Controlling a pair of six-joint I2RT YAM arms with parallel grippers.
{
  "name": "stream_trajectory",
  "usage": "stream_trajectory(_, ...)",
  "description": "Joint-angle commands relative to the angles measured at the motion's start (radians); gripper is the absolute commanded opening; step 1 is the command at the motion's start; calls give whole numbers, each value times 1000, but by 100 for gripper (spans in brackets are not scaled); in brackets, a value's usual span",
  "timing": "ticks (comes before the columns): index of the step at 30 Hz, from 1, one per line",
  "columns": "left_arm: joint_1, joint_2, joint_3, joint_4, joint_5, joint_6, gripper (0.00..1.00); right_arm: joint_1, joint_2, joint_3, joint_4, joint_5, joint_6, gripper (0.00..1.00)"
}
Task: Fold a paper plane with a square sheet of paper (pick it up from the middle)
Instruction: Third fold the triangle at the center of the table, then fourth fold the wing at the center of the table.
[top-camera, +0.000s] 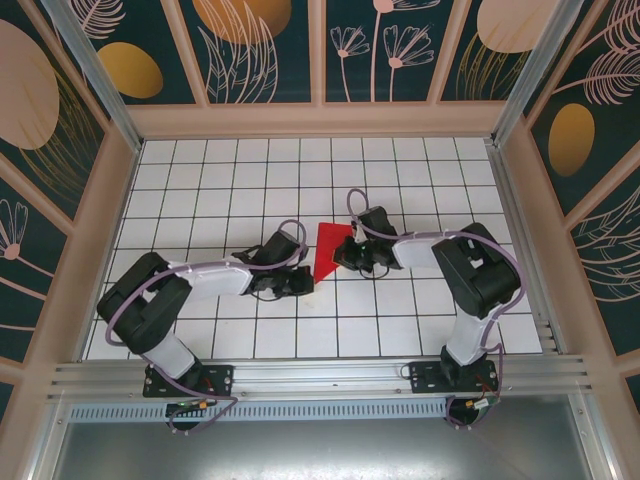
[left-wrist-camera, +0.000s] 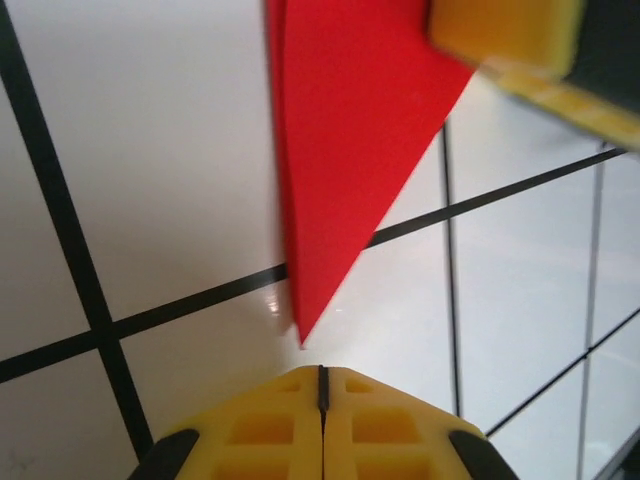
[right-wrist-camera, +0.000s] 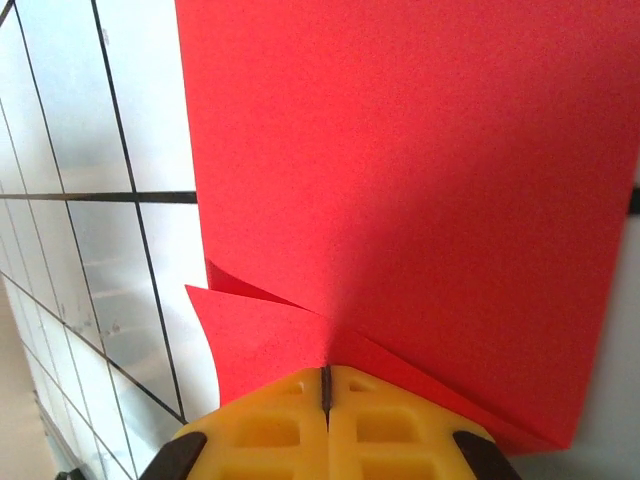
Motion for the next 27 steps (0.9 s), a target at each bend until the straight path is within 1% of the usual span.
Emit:
stream_trajectory(1,2,-59,39,54,-8,-45,16,9,-59,-69,1,25,129,0)
stream_trajectory(4,1,-40,74,108,-19,-63,22,-3,-139,-65,-2,63,148,1)
stream_trajectory(7,2,6,144,75,-87,-75,27,-4,-207,-58,-7,85,143,8)
stream_trajectory(8,1,21,168,69,-100,-80,27,-36,-226,-66,-3,93,145,11)
stream_trajectory(10,1,57,208,82,-110,-102,27,-60,-274,-90,-6,108,148,19)
stream_trajectory(14,1,119,233,127,-110,-126,27,-112,-356,-148,-24,133,145,37)
stream_trajectory(16,0,160,237,128,-114,-120,25,-137,-388,-174,-37,137,136,44)
stream_trajectory(17,0,169,237,122,-120,-118,24,-146,-395,-180,-44,135,133,46)
stream_trajectory(21,0,196,237,127,-131,-104,19,-159,-394,-188,-42,103,119,50)
stream_trajectory(24,0,224,237,110,-160,-97,15,-156,-364,-185,-19,56,119,50)
stream_trajectory(27,-1,243,237,94,-198,-101,12,-147,-337,-176,-14,40,126,50)
